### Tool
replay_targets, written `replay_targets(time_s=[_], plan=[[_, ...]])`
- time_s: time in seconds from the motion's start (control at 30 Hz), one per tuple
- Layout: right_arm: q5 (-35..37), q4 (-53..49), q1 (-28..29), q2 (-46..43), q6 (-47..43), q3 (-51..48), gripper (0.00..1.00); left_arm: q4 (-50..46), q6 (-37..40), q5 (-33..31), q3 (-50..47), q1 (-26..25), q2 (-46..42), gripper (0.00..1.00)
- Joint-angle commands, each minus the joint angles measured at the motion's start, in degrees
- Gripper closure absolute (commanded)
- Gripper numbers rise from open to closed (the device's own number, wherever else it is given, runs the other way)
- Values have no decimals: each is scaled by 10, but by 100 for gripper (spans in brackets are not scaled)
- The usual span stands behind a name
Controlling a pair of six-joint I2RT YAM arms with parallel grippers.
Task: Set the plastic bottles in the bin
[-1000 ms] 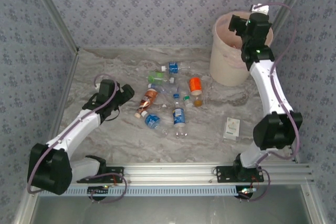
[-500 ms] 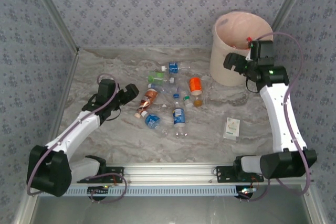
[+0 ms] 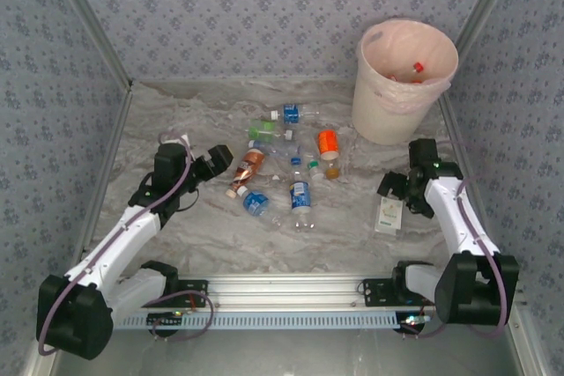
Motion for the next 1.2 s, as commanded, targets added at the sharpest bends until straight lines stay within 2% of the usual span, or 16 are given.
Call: replay_targets(time_s=[0.0, 0.17, 0.37, 0.87, 1.03, 1.1, 1.17], plan=[[-23, 35, -9, -6, -4, -29, 0, 24, -12, -14, -18, -2, -2, 2], [-93, 90, -9, 2, -5, -76, 0, 17, -24, -19, -28, -3, -5, 2], [-110, 139, 2, 22, -12, -92, 0, -5, -11, -38, -25, -3, -10, 2], [-12, 86, 79, 93, 18, -65, 0, -22, -8, -55, -37, -2, -21, 2], [9, 107, 86, 103, 37, -64, 0, -17, -10, -59, -34, -2, -18, 2], [17, 114, 90, 105, 42, -62, 2, -20, -10, -58, -30, -3, -19, 2], [31, 121, 92, 104, 46, -63, 8, -27, -10, -60, -24, -2, -20, 2]])
